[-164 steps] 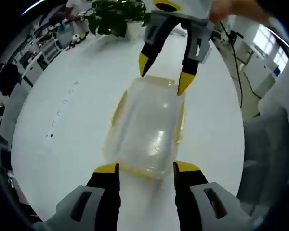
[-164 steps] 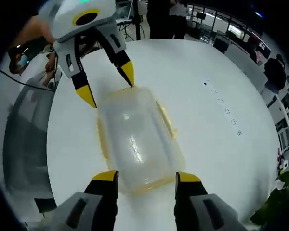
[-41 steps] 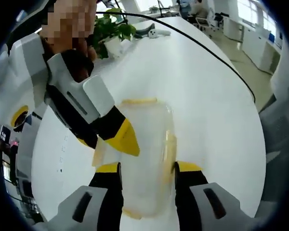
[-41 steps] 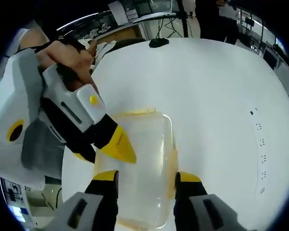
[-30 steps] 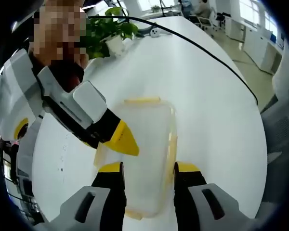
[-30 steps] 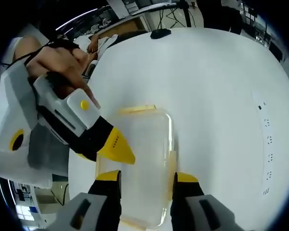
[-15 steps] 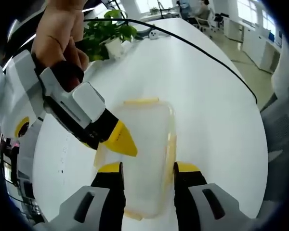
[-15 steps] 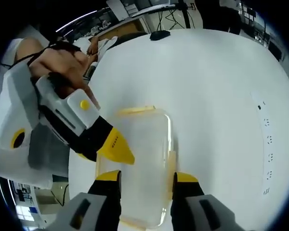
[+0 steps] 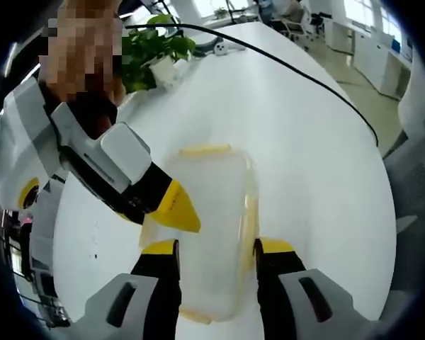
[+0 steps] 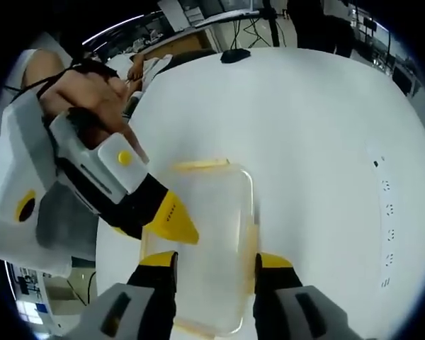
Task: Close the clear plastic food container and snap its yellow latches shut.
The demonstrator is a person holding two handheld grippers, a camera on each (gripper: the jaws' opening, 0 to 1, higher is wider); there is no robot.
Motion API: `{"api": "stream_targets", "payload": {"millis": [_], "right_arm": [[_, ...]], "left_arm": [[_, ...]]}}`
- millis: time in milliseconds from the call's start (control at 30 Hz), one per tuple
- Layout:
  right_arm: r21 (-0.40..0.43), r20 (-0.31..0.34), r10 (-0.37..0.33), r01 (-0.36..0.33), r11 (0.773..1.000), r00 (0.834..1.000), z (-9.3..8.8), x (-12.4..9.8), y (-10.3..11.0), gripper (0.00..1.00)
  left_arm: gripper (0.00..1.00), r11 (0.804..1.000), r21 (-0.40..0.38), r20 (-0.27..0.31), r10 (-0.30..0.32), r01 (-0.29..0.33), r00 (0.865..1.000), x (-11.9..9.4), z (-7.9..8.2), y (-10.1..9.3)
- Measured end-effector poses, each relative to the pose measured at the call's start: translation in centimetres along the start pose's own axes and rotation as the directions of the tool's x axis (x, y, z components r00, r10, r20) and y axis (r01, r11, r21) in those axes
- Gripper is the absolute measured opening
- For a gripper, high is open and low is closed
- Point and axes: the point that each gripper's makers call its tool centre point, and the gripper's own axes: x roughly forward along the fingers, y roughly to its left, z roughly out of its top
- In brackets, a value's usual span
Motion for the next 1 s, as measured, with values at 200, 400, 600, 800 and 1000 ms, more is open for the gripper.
{"api": "stream_targets", "payload": {"millis": [200,400,600,800,1000], "right_arm": [[-0.032,-0.01,-0.039,0.039,0.999,0.999,-0.1,-0.2,0.3,0.42],[-0.04,-0.032,-0.06,0.059,0.997,0.998,-1.0,-0.5,0.5,0.47],[-0.046,-0.025,-0.108,0.107,0.993,0.994,-1.3,-1.2,0.4,0.49],[-0.054,-0.014,-0.138,0.137,0.989,0.99,-1.4,-1.4,0.9,0.52],[-0.069,-0.003,-0.167,0.167,0.984,0.986,-1.4,-1.8,1.4,0.51]], "left_arm": [[0.4,0.999,-0.012,0.016,-0.042,0.043,0.999,0.0,0.6,-0.2],[0.43,0.995,0.023,-0.018,-0.095,0.095,0.995,-0.1,0.9,-1.0],[0.43,0.993,0.029,-0.021,-0.112,0.112,0.994,-0.5,1.3,-1.2],[0.48,0.991,0.016,-0.035,-0.131,0.132,0.991,-0.6,1.2,-0.8],[0.48,0.99,0.022,-0.048,-0.137,0.138,0.989,-1.1,0.6,-0.2]]}}
